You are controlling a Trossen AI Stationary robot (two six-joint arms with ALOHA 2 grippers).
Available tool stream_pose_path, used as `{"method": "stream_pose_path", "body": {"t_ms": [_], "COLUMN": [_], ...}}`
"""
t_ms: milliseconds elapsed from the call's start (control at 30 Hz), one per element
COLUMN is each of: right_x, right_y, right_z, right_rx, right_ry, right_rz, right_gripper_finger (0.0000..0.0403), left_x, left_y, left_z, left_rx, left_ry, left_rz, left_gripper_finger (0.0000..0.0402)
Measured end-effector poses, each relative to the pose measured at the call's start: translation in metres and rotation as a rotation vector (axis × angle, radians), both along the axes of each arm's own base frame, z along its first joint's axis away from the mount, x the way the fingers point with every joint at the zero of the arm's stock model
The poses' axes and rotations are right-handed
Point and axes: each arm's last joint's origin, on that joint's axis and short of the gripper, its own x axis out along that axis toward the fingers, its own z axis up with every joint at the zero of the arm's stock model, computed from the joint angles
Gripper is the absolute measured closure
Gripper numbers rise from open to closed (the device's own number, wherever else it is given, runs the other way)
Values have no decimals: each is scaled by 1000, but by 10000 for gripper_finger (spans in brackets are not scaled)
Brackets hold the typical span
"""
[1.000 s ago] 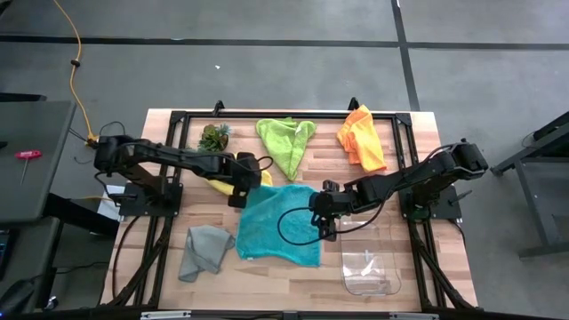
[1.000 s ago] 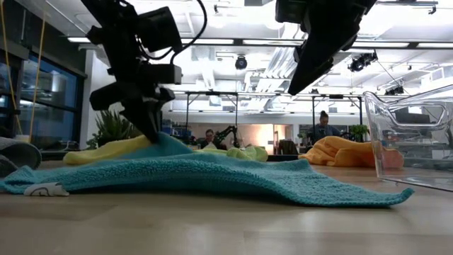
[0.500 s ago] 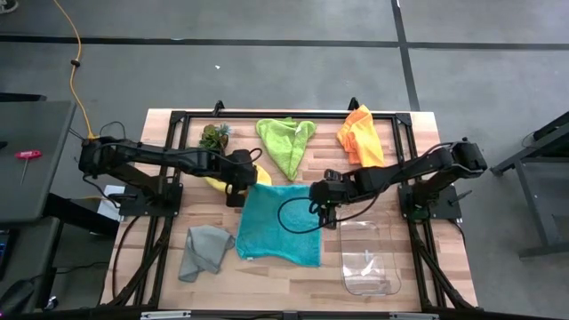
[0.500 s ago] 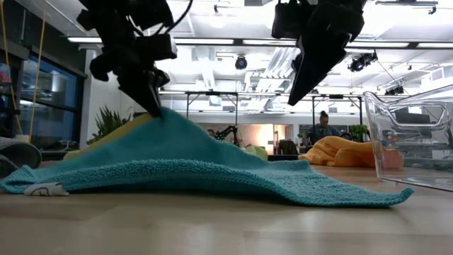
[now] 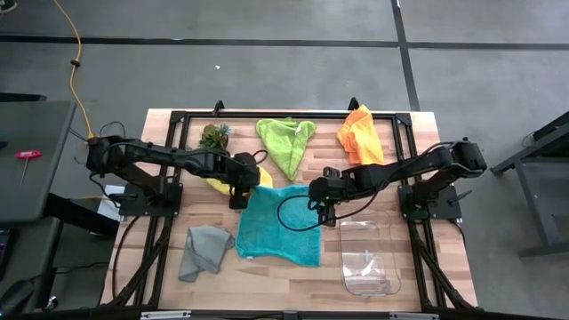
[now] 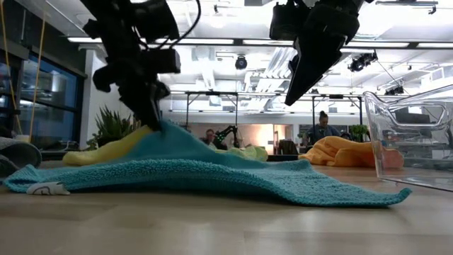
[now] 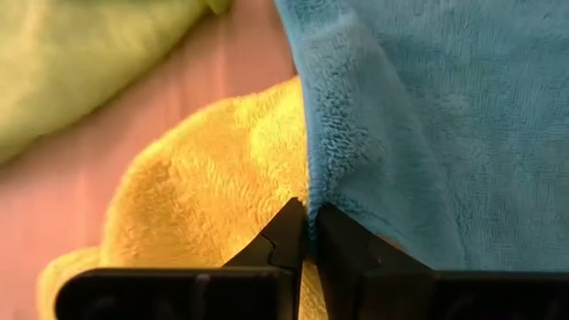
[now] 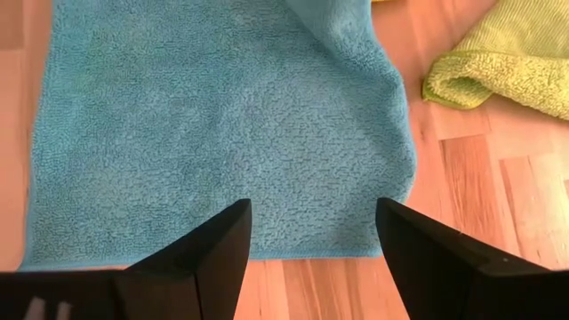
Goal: Fold microfiber towels
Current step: Fold the blue microfiber cloth
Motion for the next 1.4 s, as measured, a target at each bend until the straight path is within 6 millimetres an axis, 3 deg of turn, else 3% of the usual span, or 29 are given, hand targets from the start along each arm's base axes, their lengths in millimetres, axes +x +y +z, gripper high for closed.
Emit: {"method": "stream_pose_path", "body": {"t_ms": [233,700,967,1167,1400], "right_x": [0,0,0,0,0], "right_y": [0,1,1,1,1], "right_z": [0,0,0,0,0], "right_rx": [11,23,23,23,21], "right_ry": [0,1,1,1,0], "right_rz": [-4,0,0,0,1], "right_gripper_finger": [169,169,169,169,169], "left_x": [7,12,12,13,15], "left_y": [-4,-11,-13,-24,-39], "left_z": [-16,-13,-13,-13,-13], "left_rx": [-19,2,29,34,87], "left_ry": [56,9,12,13,27], "left_rz": [-24,-111,-164,-216,-244], "left_gripper_finger": [345,276,299,325,327]}}
